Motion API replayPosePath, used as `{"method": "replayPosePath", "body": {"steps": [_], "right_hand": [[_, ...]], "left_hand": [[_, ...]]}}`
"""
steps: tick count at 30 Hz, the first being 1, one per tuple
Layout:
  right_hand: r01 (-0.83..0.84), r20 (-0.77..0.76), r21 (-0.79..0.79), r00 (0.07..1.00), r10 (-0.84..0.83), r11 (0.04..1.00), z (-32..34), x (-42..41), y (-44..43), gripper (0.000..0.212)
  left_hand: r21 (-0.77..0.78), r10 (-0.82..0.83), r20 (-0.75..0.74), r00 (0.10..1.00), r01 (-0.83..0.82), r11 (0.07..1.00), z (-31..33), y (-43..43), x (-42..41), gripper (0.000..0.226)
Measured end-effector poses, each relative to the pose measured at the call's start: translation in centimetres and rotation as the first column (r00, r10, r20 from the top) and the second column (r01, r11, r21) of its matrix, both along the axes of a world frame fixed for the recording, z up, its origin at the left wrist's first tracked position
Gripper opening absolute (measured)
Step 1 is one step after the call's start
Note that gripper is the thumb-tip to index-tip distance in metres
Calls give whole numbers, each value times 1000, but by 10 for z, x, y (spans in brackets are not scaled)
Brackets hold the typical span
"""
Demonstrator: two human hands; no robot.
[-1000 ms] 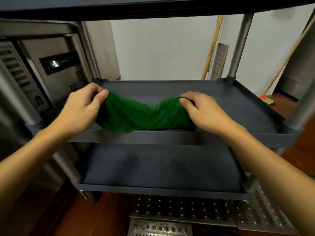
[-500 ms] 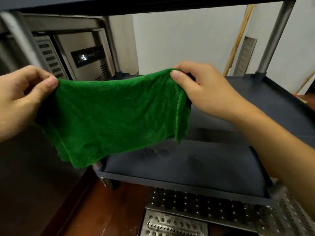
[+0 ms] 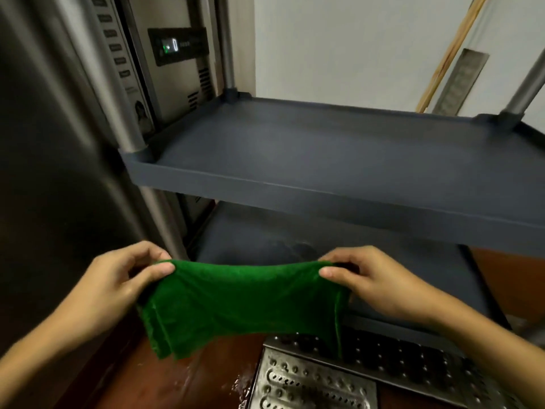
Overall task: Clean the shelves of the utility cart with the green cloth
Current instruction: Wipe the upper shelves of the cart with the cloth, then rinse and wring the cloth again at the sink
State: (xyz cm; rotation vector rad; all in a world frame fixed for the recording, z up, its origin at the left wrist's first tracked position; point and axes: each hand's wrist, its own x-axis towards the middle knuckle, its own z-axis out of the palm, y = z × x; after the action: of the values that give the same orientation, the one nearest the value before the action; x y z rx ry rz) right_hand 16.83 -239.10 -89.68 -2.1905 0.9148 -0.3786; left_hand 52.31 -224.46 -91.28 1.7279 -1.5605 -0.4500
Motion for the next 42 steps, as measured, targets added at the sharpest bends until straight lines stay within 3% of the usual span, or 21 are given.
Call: {"method": "replayPosePath", "body": {"steps": [3, 6, 8, 10, 15, 18, 21, 25, 27, 30, 33, 36, 39, 42], "right_hand": [[67, 0, 155, 998, -68, 986, -20, -5, 0, 20], [132, -13, 204, 991, -132, 970, -33, -9, 0, 30], [147, -3, 280, 988, -152, 949, -37, -10, -2, 34], [144, 44, 384, 984, -173, 912, -35, -7, -4, 37], [150, 149, 610, 943, -298, 778, -2, 13, 1, 35], [165, 129, 659, 937, -326, 734, 39, 26, 19, 61], [173, 90, 743, 931, -353, 647, 100, 40, 50, 62], [133, 36, 734, 972, -233, 666, 191, 62, 95, 33], [121, -9, 706, 987, -162, 697, 236, 74, 115, 24], [36, -33, 704, 999, -18, 710, 303, 89, 147, 21], [-77, -46, 686, 988, 149, 723, 372, 104, 182, 25], [-249, -54, 659, 926, 375, 710, 430, 117, 215, 43], [-384, -33, 718, 814, 580, 580, 479, 126, 243, 56], [-436, 7, 790, 709, 705, 431, 521, 137, 264, 61]], "left_hand": [[81, 0, -174, 985, 14, 997, -29, -8, -8, 19], [151, 59, -329, 942, -9, 988, -48, -19, -20, 27], [181, 115, -495, 861, -27, 983, -57, -28, -29, 37], [215, 205, -657, 725, -80, 973, -58, -35, -38, 44], [362, 468, -709, 527, -297, 884, -25, -30, -53, 28], [486, 559, -745, 365, -278, 829, 18, 0, -66, 41], [546, 583, -778, 235, -207, 812, 78, 43, -86, 45], [632, 687, -718, 116, -306, 712, 172, 94, -112, 25], [666, 716, -698, 33, -337, 665, 217, 116, -123, 27], [706, 727, -676, -121, -388, 592, 290, 143, -141, 52], [717, 682, -680, -270, -441, 540, 362, 170, -161, 46], [708, 564, -706, -429, -452, 543, 423, 193, -177, 53], [677, 407, -734, -544, -533, 508, 472, 222, -185, 46], [677, 349, -736, -580, -615, 404, 506, 259, -189, 52]]}}
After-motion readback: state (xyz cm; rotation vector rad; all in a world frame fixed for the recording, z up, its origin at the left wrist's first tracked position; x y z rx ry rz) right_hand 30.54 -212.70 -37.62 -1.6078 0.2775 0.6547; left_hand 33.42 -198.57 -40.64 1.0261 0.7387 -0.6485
